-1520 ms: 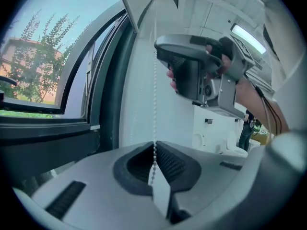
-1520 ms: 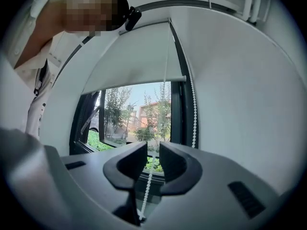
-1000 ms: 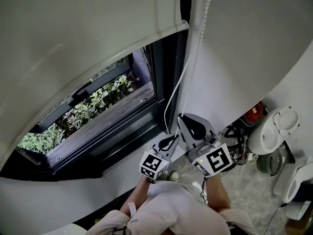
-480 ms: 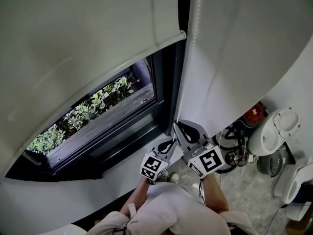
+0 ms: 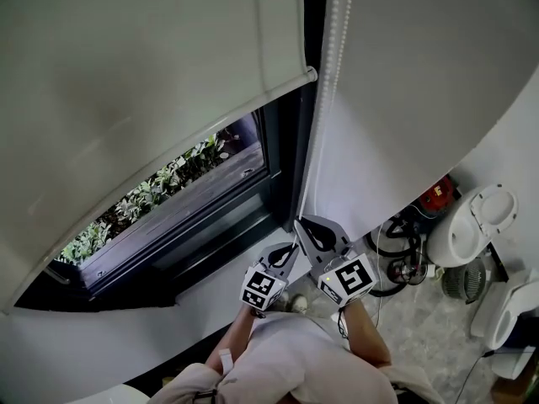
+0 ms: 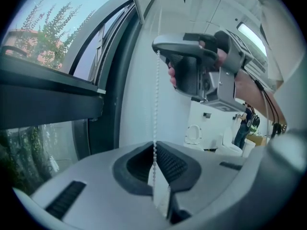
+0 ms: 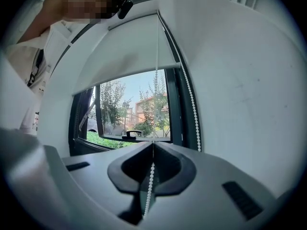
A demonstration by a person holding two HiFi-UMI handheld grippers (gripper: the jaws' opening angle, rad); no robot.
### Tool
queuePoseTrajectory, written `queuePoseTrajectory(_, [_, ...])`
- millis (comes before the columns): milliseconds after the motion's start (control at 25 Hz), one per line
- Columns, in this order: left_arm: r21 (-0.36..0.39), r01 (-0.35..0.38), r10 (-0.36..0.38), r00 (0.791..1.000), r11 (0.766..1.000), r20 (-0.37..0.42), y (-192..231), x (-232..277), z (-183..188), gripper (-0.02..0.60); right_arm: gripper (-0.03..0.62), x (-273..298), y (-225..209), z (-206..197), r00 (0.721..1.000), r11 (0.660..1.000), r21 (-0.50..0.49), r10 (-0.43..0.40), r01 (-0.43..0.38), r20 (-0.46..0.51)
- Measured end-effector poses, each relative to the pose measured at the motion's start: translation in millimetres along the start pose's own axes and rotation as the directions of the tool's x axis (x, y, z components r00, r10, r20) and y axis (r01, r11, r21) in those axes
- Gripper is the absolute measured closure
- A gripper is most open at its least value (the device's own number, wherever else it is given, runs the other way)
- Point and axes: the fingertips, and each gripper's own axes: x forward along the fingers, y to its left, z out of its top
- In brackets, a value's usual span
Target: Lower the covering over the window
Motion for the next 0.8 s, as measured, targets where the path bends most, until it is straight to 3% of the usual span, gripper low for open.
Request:
queuePoseTrajectory(360, [-0.008, -0.001, 0.001, 1.0, 1.0, -0.025, 5, 2, -29, 0.56, 0.599, -1, 0, -35, 0.998, 1.0, 0.023, 0.004, -0.002, -0.058])
queuePoseTrajectory(600, [-0.024, -0.011, 0.011, 1.0, 1.0, -0.012, 8, -5, -17, 0.554, 0.599, -2, -1, -50, 0.997, 0.999, 0.054, -0.001, 0.005, -0.079])
queuePoseTrajectory(720, [-0.022, 0.003, -0.003, 1.0, 1.0, 0.017, 5, -14, 3, 0.461, 0.598, -2, -3, -50, 0.997, 0.999, 0.053, 0.001, 0.003, -0.075])
queuePoseTrajectory(800, [-0.004, 0.007, -0.006, 0.999, 1.0, 0.046, 3, -22, 23, 0.449, 0.597, -2, -4, -50, 0.997, 0.999, 0.053, 0.001, 0.003, -0.075])
